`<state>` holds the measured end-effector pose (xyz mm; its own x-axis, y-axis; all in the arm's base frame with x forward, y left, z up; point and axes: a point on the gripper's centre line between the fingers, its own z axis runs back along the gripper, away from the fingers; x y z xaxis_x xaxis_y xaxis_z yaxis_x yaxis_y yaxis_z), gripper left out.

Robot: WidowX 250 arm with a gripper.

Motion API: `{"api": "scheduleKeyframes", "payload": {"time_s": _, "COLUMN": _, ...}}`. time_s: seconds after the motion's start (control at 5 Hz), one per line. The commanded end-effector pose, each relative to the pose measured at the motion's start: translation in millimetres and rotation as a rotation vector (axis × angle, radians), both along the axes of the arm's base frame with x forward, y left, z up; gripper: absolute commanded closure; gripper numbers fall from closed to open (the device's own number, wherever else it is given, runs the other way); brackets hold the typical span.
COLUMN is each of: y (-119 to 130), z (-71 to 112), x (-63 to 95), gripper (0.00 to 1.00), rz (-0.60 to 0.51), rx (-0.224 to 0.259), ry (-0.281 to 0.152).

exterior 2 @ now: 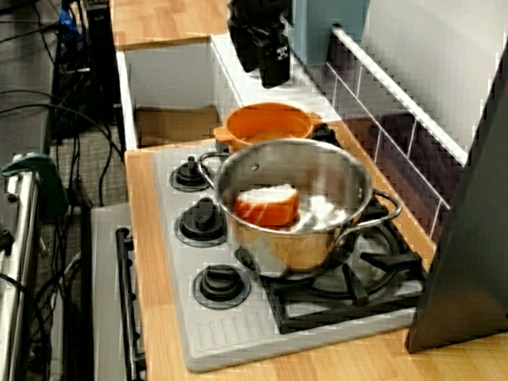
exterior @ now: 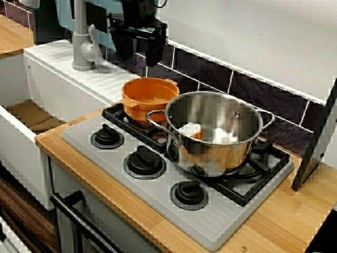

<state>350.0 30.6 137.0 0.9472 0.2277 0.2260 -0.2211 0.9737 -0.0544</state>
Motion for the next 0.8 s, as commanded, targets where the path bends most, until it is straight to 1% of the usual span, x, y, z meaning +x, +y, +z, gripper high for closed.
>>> {"api": "scheduleKeyframes", "payload": {"time_s": 0.0, "y": -30, "z": 30.6, "x": -14.7, "gripper": 0.0, "rz": -0.136, "rx": -0.029, "ry": -0.1}}
{"api": "scheduleKeyframes", "payload": {"time_s": 0.2, "y": -45, "z": 34.9, "x": -23.1, "gripper": 0.0, "rz": -0.186, "rx": -0.052, "ry": -0.094}}
{"api": "scheduleKeyframes", "payload": {"time_s": 0.6, "y": -76, "z": 42.2, "x": -35.3, "gripper": 0.0, "rz": -0.226, "rx": -0.058, "ry": -0.101}}
